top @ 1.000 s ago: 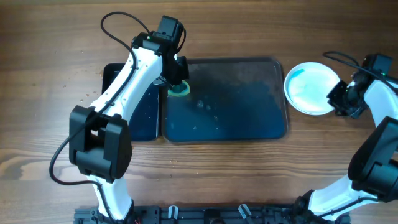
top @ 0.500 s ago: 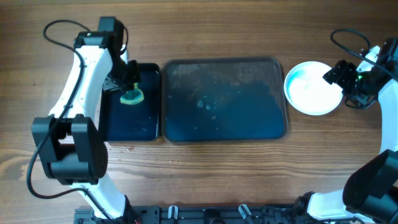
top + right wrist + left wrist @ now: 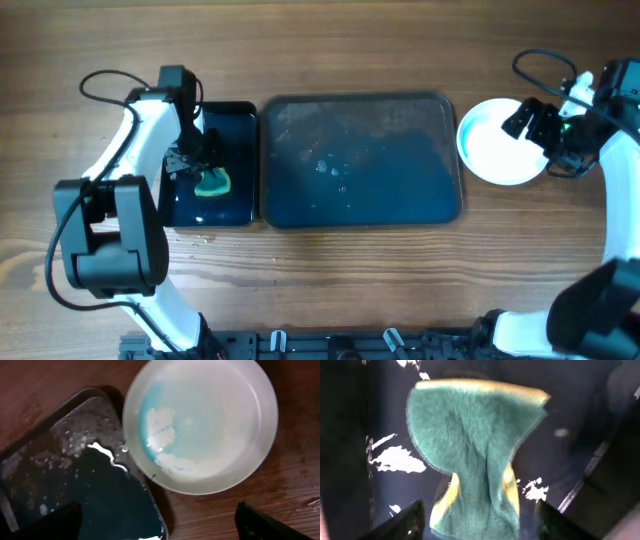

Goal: Clean dirty plates on tray and stack at the side
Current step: 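Place the sponge back in the small black tray with the left gripper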

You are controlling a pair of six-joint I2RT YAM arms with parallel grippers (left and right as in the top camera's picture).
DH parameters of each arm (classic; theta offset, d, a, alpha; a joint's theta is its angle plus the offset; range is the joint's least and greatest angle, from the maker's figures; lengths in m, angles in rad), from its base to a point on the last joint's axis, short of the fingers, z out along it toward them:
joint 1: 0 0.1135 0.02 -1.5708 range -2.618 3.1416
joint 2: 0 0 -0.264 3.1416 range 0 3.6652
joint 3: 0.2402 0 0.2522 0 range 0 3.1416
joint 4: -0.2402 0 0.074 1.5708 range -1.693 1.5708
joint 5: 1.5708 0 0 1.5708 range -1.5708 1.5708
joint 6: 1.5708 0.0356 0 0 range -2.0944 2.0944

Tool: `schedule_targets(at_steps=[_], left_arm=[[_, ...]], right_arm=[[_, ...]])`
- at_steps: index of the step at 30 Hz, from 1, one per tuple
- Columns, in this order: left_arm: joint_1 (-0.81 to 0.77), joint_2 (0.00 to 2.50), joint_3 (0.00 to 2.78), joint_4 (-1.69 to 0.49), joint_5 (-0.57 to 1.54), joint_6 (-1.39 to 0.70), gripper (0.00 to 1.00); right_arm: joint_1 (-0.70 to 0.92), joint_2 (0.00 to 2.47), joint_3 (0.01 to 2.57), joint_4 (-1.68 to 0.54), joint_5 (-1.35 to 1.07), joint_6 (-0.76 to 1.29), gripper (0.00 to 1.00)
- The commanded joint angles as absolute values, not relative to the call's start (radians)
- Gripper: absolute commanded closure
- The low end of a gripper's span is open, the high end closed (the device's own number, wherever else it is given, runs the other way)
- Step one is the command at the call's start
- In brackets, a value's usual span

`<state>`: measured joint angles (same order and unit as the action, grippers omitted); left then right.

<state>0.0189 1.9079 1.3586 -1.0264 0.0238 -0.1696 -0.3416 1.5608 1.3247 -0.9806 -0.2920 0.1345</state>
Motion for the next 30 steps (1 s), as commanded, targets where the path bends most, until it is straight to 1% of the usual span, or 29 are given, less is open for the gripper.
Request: schedule_targets(at_steps=[1, 3, 8, 13, 17, 20, 30], left_arm=[[0.006, 1.834, 1.566, -1.138, 0.018, -0.164, 0.31], [-0.015, 1.794, 1.676, -1.232, 0.018, -0.165, 0.0], [-0.043, 1.702, 1.707, -1.257, 0.017, -0.164, 0.0], [-0.041, 1.697, 1.707, -1.257, 0.017, -0.164, 0.0], [-0.041, 1.697, 1.707, -1.257, 0.017, -0.164, 0.0], [-0.041, 1.697, 1.707, -1.257, 0.017, -0.164, 0.0], [-0.041, 1.697, 1.707, -1.257, 0.017, -0.164, 0.0]], right_arm=[[-0.258, 1.393, 1.338, -0.984, -0.316, 0.064, 0.0], [-0.2, 1.298, 1.339, -0.985, -0.308, 0.049, 0.0], [-0.161, 1.06, 1.341, -1.008, -0.308, 0.05, 0.0], [-0.161, 0.805, 1.341, -1.05, -0.315, 0.052, 0.0], [-0.161, 0.68, 1.341, -1.095, -0.315, 0.052, 0.0], [-0.161, 0.63, 1.341, -1.131, -0.315, 0.052, 0.0], [-0.16, 0.629, 1.331, -1.209, -0.312, 0.052, 0.0]])
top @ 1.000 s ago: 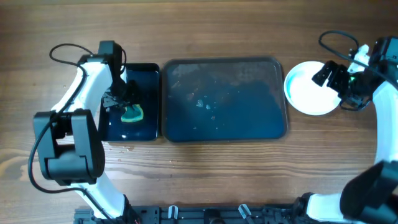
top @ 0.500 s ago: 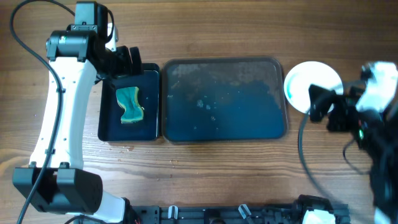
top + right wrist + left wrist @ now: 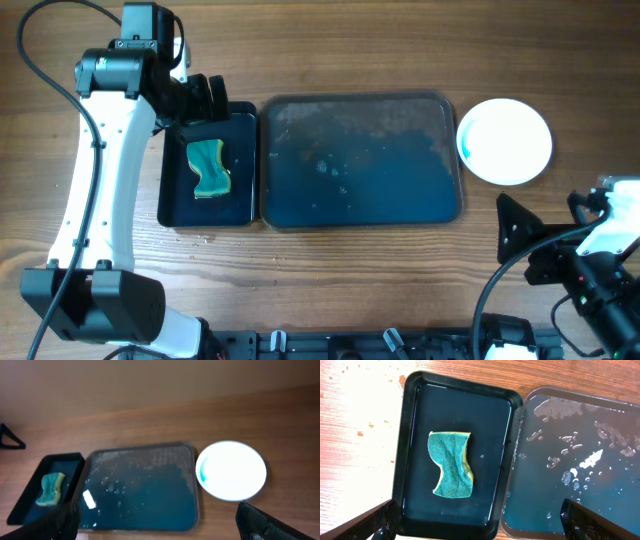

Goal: Clean dirty plates on tray and stack at the side

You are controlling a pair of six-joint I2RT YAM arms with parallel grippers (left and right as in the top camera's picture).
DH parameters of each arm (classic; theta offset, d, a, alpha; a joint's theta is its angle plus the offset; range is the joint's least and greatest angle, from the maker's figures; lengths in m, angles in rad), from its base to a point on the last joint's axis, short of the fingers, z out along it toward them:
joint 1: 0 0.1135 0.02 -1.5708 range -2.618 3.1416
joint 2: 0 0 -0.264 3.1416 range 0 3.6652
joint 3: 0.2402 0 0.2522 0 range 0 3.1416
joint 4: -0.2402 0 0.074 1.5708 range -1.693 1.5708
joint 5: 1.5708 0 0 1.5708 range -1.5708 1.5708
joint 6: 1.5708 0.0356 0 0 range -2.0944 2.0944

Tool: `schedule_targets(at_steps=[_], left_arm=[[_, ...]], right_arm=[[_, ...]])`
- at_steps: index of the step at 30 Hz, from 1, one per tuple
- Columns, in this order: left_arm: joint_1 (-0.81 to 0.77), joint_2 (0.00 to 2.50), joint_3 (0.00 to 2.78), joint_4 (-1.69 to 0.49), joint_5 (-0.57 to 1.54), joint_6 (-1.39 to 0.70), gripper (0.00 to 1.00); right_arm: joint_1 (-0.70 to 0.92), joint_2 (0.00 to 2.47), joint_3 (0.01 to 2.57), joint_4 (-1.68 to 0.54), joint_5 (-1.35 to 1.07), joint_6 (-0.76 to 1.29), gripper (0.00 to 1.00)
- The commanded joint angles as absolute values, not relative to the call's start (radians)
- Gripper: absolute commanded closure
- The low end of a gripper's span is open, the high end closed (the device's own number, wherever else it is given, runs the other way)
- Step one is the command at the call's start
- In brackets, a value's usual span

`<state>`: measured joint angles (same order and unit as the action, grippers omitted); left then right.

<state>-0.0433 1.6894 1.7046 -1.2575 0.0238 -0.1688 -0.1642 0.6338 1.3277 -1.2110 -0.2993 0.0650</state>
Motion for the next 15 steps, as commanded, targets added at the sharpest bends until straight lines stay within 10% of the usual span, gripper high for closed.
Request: schedule_targets(at_steps=[1, 15], left_arm=[[-0.041, 1.697, 1.707, -1.257, 0.017, -0.164, 0.0], [-0.041, 1.697, 1.707, -1.257, 0.017, -0.164, 0.0]], right_arm=[[-0.156, 0.627, 1.324, -1.198, -0.31, 0.049, 0.0], [-0.038, 0.167, 0.421, -0.193, -0.249, -0.022, 0.0]])
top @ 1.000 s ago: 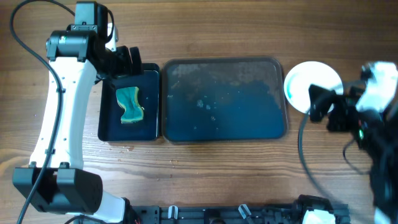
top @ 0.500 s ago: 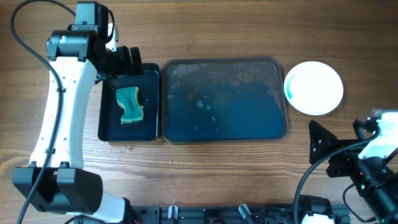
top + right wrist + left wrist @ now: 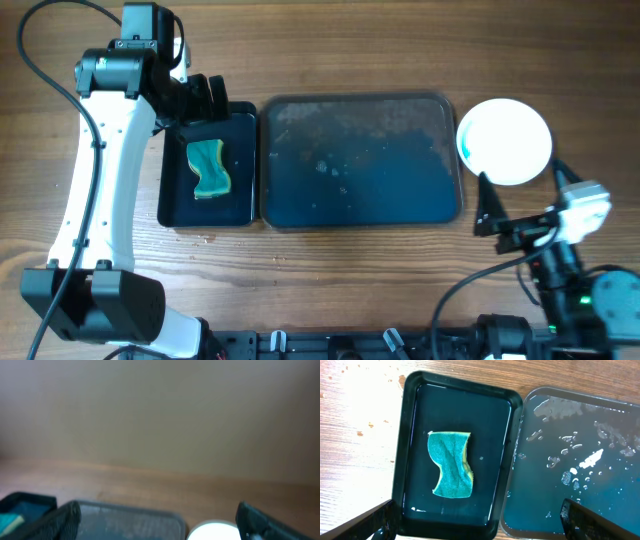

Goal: Clean dirty plates on tray and stack at the side

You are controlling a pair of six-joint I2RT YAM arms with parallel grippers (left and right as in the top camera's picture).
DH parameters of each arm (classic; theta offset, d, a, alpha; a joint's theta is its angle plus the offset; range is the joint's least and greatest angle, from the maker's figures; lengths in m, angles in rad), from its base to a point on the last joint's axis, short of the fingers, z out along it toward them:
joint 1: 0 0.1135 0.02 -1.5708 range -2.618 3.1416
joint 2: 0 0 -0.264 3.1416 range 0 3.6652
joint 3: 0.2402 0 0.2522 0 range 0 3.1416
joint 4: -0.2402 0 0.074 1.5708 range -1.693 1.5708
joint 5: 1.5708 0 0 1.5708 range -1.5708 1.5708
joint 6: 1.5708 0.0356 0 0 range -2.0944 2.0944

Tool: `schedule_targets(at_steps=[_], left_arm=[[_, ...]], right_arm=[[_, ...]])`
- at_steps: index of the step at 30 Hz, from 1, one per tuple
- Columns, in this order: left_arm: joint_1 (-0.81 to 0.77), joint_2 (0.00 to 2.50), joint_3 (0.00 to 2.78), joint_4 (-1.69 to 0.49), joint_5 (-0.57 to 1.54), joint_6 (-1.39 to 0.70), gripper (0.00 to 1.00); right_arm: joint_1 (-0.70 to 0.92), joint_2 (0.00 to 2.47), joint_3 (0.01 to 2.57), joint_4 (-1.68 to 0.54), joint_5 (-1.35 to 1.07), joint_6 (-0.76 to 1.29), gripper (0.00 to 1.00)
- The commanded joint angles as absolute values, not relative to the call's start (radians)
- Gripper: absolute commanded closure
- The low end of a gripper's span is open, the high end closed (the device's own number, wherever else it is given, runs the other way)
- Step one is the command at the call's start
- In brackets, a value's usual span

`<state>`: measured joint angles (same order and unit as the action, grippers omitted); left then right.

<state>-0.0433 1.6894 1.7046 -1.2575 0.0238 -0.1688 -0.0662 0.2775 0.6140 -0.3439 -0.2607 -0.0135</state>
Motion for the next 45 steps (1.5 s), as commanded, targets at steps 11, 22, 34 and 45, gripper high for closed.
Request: schedule_targets(at_steps=[11, 22, 34, 45], left_arm=[[-0.041, 1.697, 1.707, -1.257, 0.017, -0.164, 0.0], [-0.041, 1.697, 1.707, -1.257, 0.017, -0.164, 0.0], [-0.041, 1.697, 1.707, -1.257, 0.017, -0.164, 0.0], [-0.064, 1.485, 1.666, -1.158, -0.046, -0.141, 0.0]], right_arm=[[-0.014, 0.003, 0.005, 0.178, -0.195, 0.05, 0.0], [-0.013, 0.041, 0.006, 0.009, -0.149, 0.045, 0.0], [-0.013, 0.043, 0.006, 0.009, -0.149, 0.045, 0.0], [-0.013, 0.043, 0.006, 0.009, -0.149, 0.045, 0.0]])
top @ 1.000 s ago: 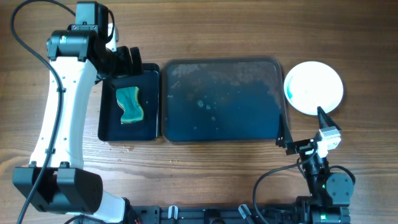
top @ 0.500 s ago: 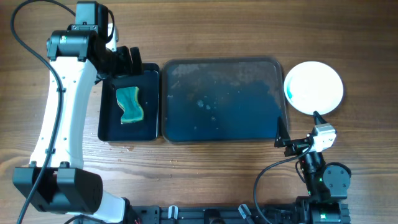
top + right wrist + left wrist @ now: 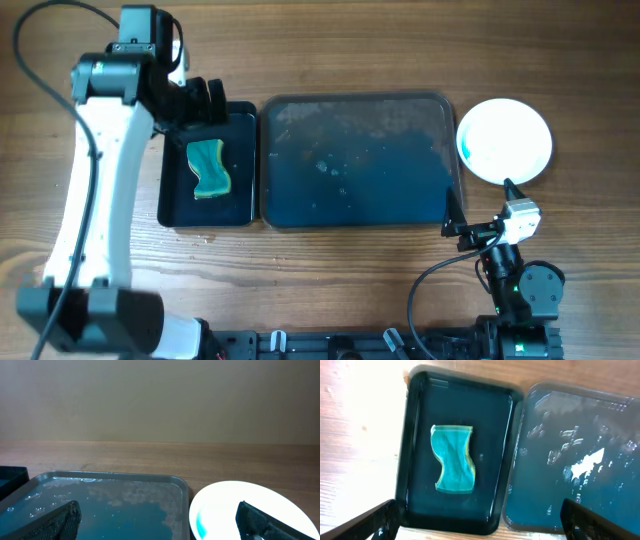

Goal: Clean dirty plates on tray and stack at the side

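A white plate (image 3: pixel 504 141) with a blue smear on its left side lies on the wood, right of the large grey tray (image 3: pixel 360 160), which holds bluish water. In the right wrist view the plate (image 3: pixel 250 510) and the tray (image 3: pixel 100 505) lie ahead. A green and yellow sponge (image 3: pixel 208 168) lies in the small black tray (image 3: pixel 238 190). My left gripper (image 3: pixel 200 100) hangs open high over it; the sponge (image 3: pixel 453 466) shows far below that gripper (image 3: pixel 480 525). My right gripper (image 3: pixel 478 208) stands open and empty near the front edge, short of the plate (image 3: pixel 160 522).
The black tray (image 3: pixel 490 460) butts against the left side of the grey tray (image 3: pixel 580 460). The left arm runs down the table's left side. Cables trail from both arms. A black rail lines the front edge.
My right arm has drawn in lower at the front right, and its camera now shows the tray and plate instead of the wall. My left gripper shifted slightly. Both stay open.
First my left gripper was low and open around the sponge in the black tray, and my right gripper hung over the white plate. Then the left was high with the sponge left lying there, and the right arm was back near the front edge, where it has folded down.
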You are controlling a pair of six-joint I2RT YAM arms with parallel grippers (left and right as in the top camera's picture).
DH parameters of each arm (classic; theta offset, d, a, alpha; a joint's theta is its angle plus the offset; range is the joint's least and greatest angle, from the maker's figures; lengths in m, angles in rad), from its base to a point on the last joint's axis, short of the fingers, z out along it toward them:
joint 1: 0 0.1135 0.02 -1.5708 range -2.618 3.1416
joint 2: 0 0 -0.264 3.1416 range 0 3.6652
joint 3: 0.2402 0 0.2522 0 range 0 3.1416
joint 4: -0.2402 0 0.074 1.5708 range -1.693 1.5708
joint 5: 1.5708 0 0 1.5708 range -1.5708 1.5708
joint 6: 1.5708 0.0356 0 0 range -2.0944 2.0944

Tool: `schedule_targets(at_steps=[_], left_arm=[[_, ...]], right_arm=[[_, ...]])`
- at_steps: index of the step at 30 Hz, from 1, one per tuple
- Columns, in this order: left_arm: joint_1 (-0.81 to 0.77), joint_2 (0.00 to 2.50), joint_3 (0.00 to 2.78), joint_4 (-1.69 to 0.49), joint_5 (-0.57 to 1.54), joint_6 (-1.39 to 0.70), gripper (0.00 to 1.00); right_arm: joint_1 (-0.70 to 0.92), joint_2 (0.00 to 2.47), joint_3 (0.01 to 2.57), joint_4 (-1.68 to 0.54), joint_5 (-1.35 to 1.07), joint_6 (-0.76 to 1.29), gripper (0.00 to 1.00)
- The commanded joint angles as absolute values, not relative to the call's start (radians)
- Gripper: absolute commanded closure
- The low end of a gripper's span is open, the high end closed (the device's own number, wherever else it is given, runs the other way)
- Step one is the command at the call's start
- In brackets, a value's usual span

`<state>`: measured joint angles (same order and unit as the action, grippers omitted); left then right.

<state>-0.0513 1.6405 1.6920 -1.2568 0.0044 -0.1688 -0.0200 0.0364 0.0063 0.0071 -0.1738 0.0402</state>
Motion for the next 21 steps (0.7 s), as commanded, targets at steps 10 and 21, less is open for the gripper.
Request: schedule_targets(at_steps=[10, 21], left_arm=[[-0.012, 0.836, 0.997, -0.494, -0.043, -0.059, 0.0], [-0.003, 0.213, 0.221, -0.044, -0.043, -0.056, 0.0]], right_arm=[[-0.013, 0.043, 0.006, 0.009, -0.149, 0.045, 0.0], [-0.013, 0.043, 0.006, 0.009, -0.149, 0.045, 0.0]])
